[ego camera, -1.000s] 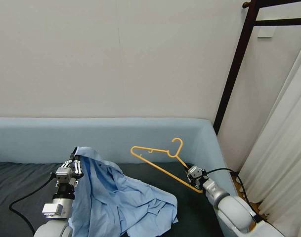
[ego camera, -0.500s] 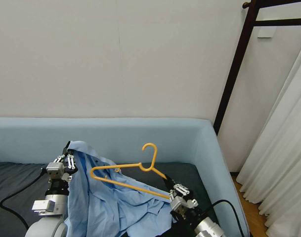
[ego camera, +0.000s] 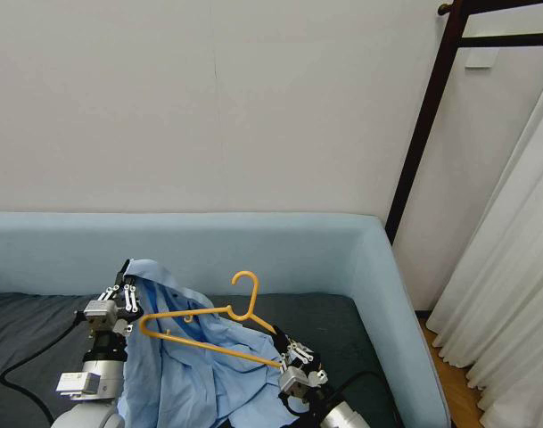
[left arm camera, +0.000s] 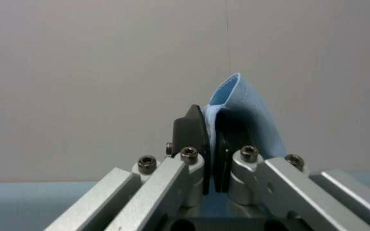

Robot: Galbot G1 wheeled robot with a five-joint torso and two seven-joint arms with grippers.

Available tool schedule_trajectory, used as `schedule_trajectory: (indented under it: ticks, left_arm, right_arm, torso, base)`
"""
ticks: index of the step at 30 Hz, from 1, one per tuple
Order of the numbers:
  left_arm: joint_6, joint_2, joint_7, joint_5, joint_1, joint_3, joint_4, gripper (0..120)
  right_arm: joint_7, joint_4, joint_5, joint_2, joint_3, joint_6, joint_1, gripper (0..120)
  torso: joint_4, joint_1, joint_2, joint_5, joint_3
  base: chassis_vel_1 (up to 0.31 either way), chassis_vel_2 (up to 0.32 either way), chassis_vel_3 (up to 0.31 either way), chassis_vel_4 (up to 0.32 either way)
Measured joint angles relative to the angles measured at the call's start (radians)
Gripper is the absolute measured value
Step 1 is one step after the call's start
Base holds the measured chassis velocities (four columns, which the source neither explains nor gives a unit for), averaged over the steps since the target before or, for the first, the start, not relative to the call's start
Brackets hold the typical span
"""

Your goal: Pick up the clothes from the sofa and hang them on the clothes hanger.

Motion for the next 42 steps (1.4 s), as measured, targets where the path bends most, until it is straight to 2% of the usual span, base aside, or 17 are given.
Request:
schedule_trajectory:
  ticks: [9, 22, 32, 42]
  left_arm:
    - [-0.001, 0.002, 0.000, 0.006, -0.003, -0.005, 0.008, 0]
    - [-0.017, -0.004, 0.003, 0.037, 0.021, 0.018, 0.011, 0]
    - [-0.047, -0.073, 0.005, 0.110, 0.091, 0.082, -0.034, 0]
    - [-0.080, -0.123, 0.027, 0.179, 0.123, 0.160, -0.041, 0]
  right_arm:
    - [0.001, -0.006, -0.011, -0.015, 0.017, -0.004, 0.007, 4]
    - [0.043, -0.007, -0.050, 0.003, 0.029, -0.021, 0.001, 4]
    - [0.068, -0.046, -0.020, 0.119, -0.062, -0.094, 0.086, 4]
    - [0.055, -0.089, 0.023, 0.155, -0.137, -0.164, 0.182, 4]
  torso:
    - [-0.0002, 0.000, 0.000, 0.0001, 0.000]
    - [-0.0003, 0.000, 0.000, 0.0001, 0.000]
    - [0.0000, 0.000, 0.000, 0.0001, 0.000]
    - [-0.0001, 0.000, 0.000, 0.0001, 0.000]
  base:
    - [0.000, 0.000, 0.000, 0.000]
    - [0.000, 0.000, 0.000, 0.000]
    - [0.000, 0.000, 0.000, 0.000]
    - [0.000, 0.000, 0.000, 0.000]
